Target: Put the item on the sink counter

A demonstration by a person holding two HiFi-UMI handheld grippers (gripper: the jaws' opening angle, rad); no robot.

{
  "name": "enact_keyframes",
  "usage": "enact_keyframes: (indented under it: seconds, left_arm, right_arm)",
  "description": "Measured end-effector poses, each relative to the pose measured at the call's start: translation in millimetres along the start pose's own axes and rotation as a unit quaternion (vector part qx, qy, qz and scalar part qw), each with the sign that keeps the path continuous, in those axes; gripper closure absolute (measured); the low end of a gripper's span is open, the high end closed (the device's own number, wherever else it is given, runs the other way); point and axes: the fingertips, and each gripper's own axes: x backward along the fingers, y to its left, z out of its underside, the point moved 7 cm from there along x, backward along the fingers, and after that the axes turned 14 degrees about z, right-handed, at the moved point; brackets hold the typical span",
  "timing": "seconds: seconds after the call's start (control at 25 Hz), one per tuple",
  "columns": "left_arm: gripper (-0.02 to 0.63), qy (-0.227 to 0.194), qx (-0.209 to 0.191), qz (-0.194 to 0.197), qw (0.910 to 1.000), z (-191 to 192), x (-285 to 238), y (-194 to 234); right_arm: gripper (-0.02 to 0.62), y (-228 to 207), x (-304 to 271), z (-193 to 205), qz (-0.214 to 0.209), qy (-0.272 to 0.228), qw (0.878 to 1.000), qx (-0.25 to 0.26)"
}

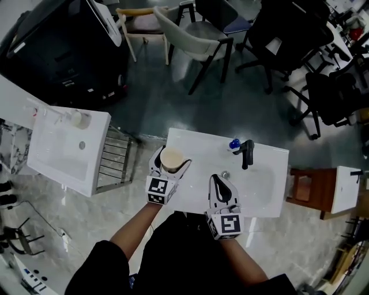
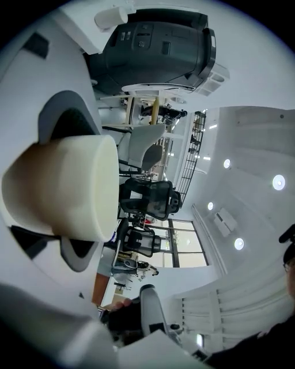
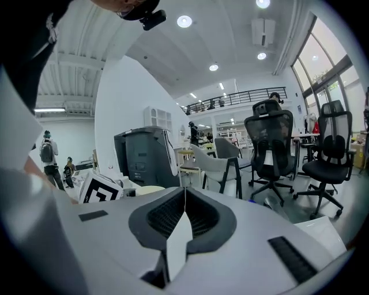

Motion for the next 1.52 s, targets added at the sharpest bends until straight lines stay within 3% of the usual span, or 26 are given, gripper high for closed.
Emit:
enact_keyframes:
  seconds: [0.28,0.6,0.92,1.04,1.16,1.52]
  left_arm:
    - [0.158,0.017,-0.029,-0.013,0.9993,27,-61,31]
    - [0.158,0.048,-0.004,-0.035,0.9982,67,-101,67]
    - [0.158,0.054,0.007,-0.059,0.9968,86,-117,78]
    - [0.158,0.061,-0.017,-0.048,0.9968,84,-127,74]
    - [0.158,0.088,-0.036,-0.033,0.995,91,-132,68]
    - [0.158,0.09,-0.042,-0.012,0.995,96,-125,66]
  right_arm:
    - [0.565,-15,-55,10,-0.034,0.025,0.999,0.028]
    - [0.565,-18,-98,23,-0.042,0.018,0.999,0.028]
    - [0.565,-32,-114,31,-0.039,0.061,0.997,0.007]
    - [0.565,-36,-116,33,-0.041,0.068,0.997,0.004]
    - [0.565,-37,-118,29,-0.047,0.035,0.998,0.002]
    - [0.565,-46,-109,37,-0.047,0.027,0.999,0.008]
